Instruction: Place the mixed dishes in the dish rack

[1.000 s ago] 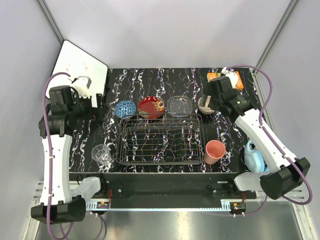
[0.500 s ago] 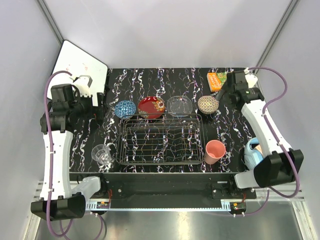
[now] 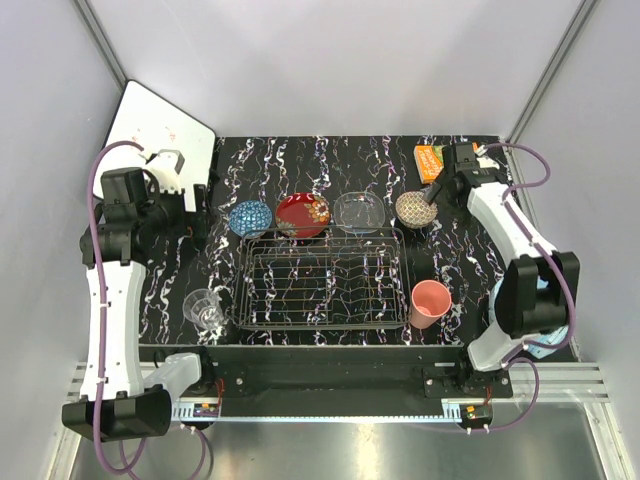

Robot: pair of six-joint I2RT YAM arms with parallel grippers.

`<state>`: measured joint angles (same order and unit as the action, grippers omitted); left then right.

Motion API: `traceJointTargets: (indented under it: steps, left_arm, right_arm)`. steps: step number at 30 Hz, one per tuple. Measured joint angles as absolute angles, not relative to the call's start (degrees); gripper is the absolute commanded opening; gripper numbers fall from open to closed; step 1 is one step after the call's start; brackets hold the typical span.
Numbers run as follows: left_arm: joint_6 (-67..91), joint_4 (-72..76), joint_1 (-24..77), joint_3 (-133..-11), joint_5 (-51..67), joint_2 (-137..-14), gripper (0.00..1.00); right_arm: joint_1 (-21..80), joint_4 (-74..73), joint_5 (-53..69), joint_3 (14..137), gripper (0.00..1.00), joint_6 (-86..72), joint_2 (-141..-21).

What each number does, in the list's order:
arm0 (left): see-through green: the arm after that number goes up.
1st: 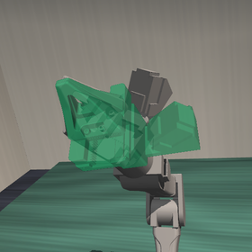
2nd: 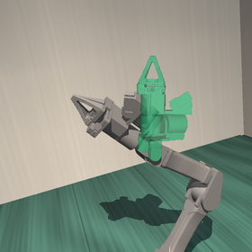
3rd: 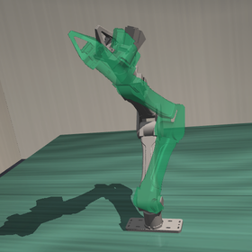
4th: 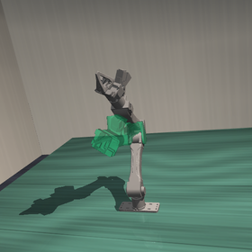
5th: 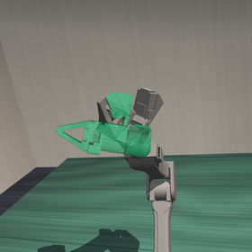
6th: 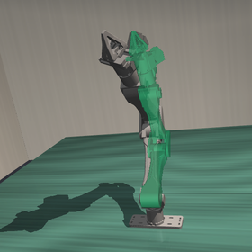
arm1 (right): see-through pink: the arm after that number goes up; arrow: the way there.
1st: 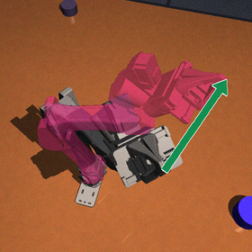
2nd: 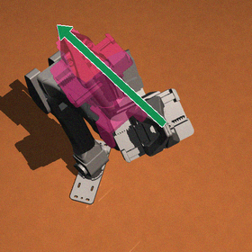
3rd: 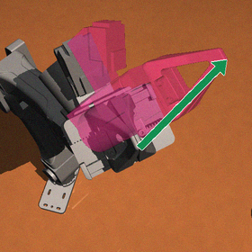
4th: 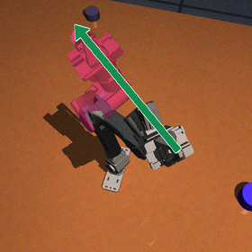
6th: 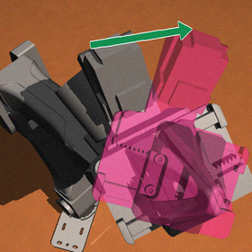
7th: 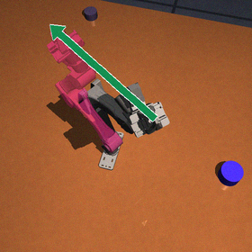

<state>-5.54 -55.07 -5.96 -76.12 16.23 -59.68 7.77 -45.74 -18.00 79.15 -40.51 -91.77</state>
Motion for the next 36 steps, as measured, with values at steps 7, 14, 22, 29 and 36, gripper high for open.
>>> traceJointTargets:
  steps: [7, 14, 22, 29, 36]
  left_arm:
    - [-5.56, -54.26, -6.17, -75.24, 16.32, -59.11, 0.99]
    - [-5.54, -53.93, -6.33, -74.35, 16.53, -58.85, 0.99]
    - [-5.56, -53.87, -6.33, -72.90, 16.75, -58.35, 0.99]
    - [-5.56, -53.87, -6.33, -71.92, 16.75, -57.80, 0.99]
    - [-5.56, -53.87, -6.33, -71.83, 16.75, -57.74, 0.99]
  right_arm:
    - [7.77, -42.81, -18.44, 78.35, 0.87, -40.84, -98.83]
    - [7.77, -39.48, -19.03, 78.08, 0.84, -40.82, -104.01]
    - [7.77, -36.27, -18.98, 78.04, 0.67, -40.75, -109.36]
    - [7.77, -34.35, -18.79, 78.02, 0.38, -40.73, -110.78]
    - [7.79, -32.18, -18.52, 77.34, 0.15, -40.84, -110.72]
